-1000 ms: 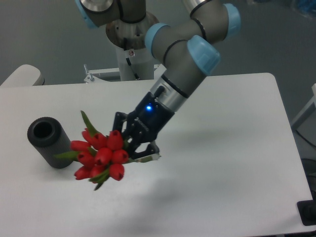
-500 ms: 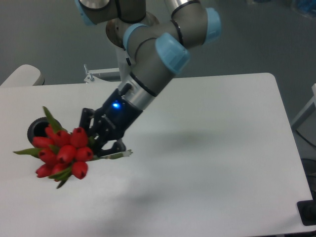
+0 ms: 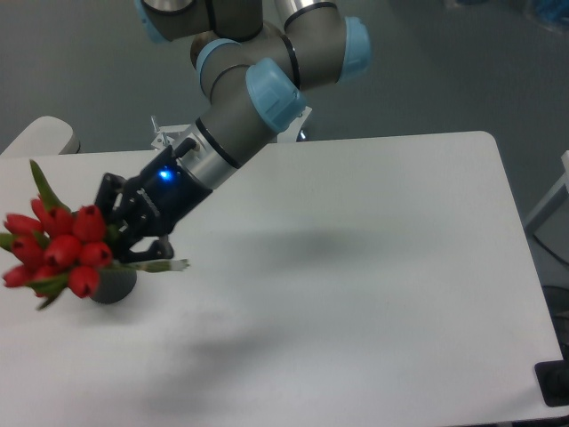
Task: Insert the flowers into the vase
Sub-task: 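Raise the tulips above the vase opening, stems pointing down, then lower the tulip stems into the black vase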
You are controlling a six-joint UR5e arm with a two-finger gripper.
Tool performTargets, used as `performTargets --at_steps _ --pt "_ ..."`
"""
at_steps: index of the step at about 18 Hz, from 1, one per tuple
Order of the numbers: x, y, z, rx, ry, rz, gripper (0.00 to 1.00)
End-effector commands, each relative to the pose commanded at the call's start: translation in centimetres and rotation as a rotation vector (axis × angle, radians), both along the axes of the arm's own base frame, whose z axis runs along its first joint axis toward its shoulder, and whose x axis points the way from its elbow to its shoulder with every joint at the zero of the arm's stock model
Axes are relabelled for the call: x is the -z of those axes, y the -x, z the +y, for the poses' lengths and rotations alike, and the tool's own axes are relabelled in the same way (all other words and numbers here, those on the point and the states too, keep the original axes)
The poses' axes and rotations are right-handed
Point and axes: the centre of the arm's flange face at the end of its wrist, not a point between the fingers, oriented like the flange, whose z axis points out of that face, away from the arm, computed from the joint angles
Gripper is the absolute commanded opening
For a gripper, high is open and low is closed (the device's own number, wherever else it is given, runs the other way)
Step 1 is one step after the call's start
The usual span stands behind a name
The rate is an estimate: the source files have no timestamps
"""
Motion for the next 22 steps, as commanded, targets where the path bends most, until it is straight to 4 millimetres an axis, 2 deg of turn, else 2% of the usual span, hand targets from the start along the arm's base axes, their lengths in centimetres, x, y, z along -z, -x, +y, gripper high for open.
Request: performTargets --at_steps 8,10,13,17,20,22 --pt "-2.9 -0.5 -0.7 0.07 -0.145 -0.103 0.17" --pt "-3.5 -1.1 -0.7 0.09 -0.169 -0.118 0.17" --pt "-4.1 -2.7 -1.9 0.112 -0.203 -0.123 0.17" --pt "-3.0 -3.8 -2.7 0.127 -0.222 -0.117 0.17" --pt "-1.4 -5.6 -2.7 0.164 -0.25 -0.103 0.17" --pt "-0.9 -6.0 -2.7 0.173 -0.257 -0.097 0.17"
